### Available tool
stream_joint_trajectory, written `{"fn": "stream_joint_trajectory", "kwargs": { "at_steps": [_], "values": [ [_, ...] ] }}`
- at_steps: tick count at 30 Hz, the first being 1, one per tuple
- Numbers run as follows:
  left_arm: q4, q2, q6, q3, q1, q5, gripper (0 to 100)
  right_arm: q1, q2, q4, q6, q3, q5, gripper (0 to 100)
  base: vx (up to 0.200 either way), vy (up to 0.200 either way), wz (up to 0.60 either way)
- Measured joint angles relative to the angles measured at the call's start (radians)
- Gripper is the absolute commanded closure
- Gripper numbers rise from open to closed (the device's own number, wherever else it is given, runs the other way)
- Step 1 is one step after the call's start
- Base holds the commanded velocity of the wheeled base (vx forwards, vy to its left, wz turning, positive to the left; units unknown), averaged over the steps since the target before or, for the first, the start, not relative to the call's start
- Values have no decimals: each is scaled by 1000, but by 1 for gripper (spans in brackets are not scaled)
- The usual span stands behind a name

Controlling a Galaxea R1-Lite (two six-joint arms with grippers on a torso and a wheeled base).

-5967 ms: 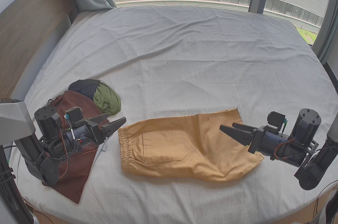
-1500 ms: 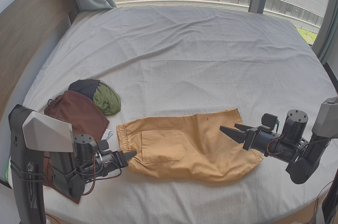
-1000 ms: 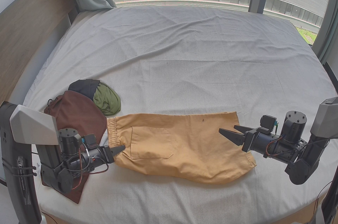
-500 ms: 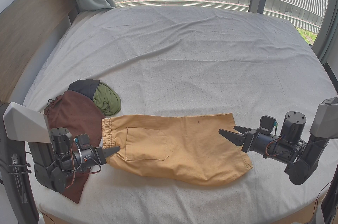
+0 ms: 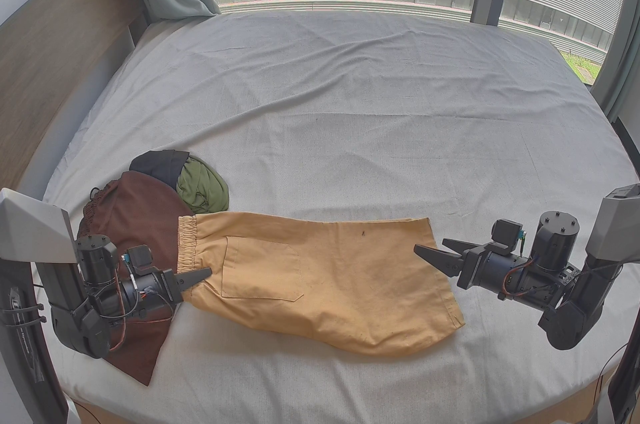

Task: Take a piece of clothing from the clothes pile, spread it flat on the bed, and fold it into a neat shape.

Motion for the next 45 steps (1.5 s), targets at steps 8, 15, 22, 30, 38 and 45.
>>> {"fn": "stream_joint_trajectory", "kwargs": {
  "at_steps": [8,15,22,30,38,45],
  "values": [
    [0,-12,26,4,12,-5,100,1,0,0,0,0,0,0,0,0,0],
    [0,-18,34,5,-9,4,100,1,1,0,0,0,0,0,0,0,0],
    [0,-22,34,4,-41,10,100,2,1,0,0,0,0,0,0,0,0],
    [0,-34,33,5,-68,16,100,1,0,0,0,0,0,0,0,0,0],
    [0,-50,26,-1,-139,88,100,0,-2,0,-20,-1,0,0,0,0,0],
    [0,-53,4,-37,-200,127,100,1,-6,0,-23,-3,0,0,0,0,0]
  ]
}}
